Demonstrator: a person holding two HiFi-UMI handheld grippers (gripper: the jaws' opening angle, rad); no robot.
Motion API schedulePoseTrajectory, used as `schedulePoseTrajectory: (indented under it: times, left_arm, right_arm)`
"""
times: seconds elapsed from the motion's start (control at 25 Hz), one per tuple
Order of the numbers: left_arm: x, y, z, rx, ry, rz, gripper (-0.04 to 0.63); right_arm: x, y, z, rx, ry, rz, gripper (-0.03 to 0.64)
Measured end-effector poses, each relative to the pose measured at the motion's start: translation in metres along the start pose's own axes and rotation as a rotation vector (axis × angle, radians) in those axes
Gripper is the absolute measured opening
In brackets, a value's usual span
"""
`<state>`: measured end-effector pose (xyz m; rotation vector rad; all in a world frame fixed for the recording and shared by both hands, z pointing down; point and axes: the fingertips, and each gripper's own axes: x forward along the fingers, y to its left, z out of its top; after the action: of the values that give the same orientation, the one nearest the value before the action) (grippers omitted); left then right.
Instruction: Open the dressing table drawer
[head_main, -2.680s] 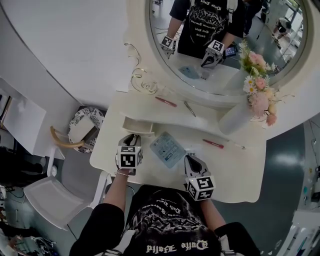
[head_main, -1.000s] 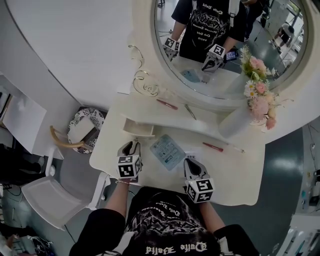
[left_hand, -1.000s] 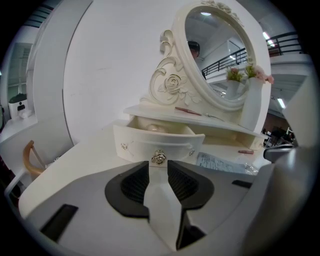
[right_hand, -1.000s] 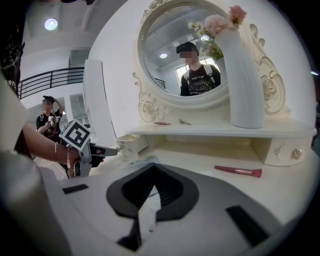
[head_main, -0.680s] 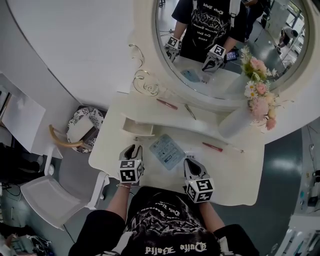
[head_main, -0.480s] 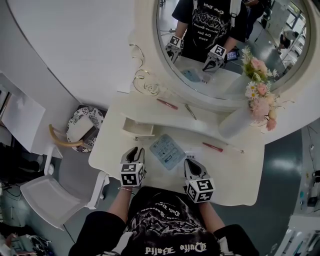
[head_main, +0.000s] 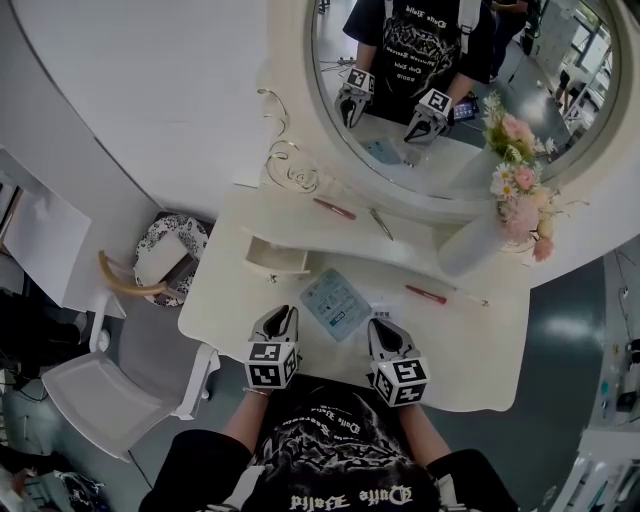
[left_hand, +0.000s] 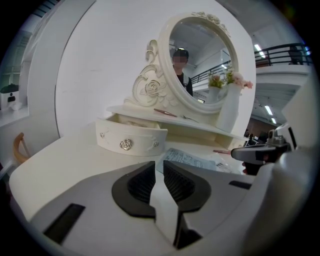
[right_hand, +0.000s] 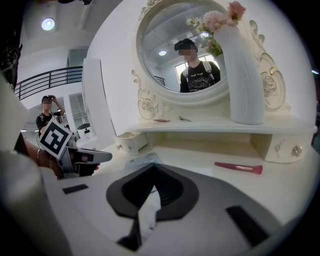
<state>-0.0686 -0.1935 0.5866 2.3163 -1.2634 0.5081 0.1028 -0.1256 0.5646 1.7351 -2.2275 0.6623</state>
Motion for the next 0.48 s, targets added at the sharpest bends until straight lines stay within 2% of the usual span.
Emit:
schedulePoseTrajectory:
  times: [0.24, 0.48]
  left_arm:
    - [-0.004, -0.017, 0.004, 0.035, -0.016, -0.044, 0.034]
    - [-0.011, -0.042, 0.012, 0.123, -0.038, -0.114, 0.021]
  right_arm:
    - [-0.001, 0.001, -0.001, -0.002, 0.006, 0.008, 0.011]
    - [-0.003, 0.005, -0.003, -0.003, 0.016, 0.012, 0.011]
